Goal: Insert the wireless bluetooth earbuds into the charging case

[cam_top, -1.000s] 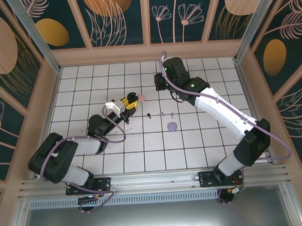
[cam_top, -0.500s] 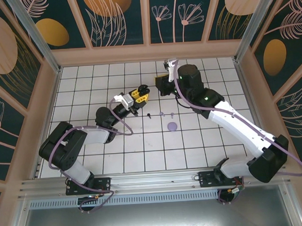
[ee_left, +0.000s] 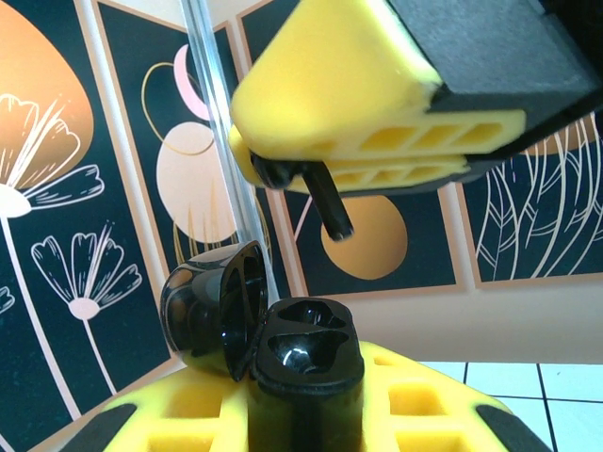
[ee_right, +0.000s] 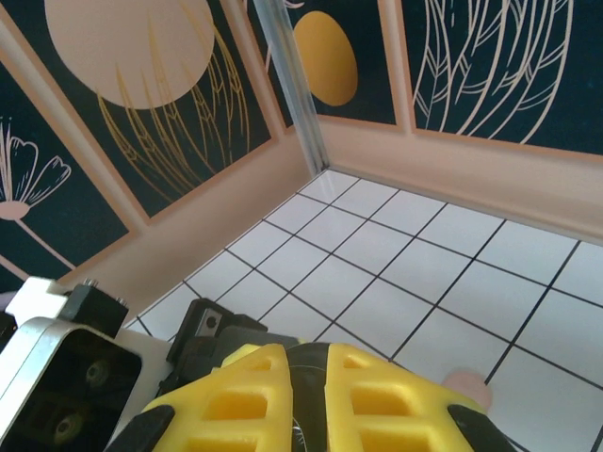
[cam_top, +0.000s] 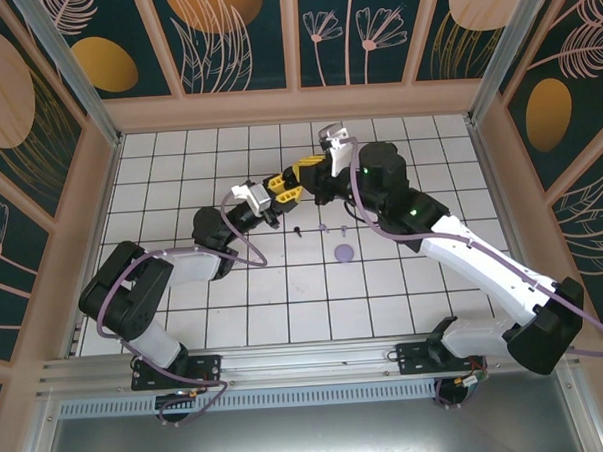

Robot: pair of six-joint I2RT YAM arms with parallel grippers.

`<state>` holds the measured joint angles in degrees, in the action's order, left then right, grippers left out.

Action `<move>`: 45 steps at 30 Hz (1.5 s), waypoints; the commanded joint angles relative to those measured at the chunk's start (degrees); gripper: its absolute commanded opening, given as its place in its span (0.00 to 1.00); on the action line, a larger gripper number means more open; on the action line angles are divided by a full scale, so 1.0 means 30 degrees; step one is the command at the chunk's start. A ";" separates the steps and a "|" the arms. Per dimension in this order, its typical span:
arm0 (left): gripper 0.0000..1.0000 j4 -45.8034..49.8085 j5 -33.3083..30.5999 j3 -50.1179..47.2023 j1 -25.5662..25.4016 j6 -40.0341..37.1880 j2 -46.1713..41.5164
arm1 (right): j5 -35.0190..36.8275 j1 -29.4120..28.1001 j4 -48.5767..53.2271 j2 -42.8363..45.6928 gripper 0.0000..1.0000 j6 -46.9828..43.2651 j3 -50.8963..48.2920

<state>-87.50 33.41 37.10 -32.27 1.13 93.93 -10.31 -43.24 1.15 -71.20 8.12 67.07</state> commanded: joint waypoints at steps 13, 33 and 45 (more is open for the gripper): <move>0.00 -0.0099 0.0264 0.0758 -0.0083 0.0543 0.0254 | -0.0480 -0.0584 -0.1800 -0.0332 0.12 0.0253 -0.0427; 0.00 -0.0070 0.0347 0.0582 -0.0068 0.0477 -0.0314 | 0.0995 -0.0366 -0.2067 -0.0994 0.10 0.0082 -0.1042; 0.00 -0.0187 0.0391 0.0900 -0.0068 0.1178 -0.0373 | 0.1631 -0.0373 -0.2401 -0.0265 0.09 -0.0701 -0.2337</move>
<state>-83.29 33.89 38.15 -32.27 3.36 94.24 -7.09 -44.58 -6.72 -73.03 7.51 62.04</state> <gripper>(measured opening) 0.236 0.093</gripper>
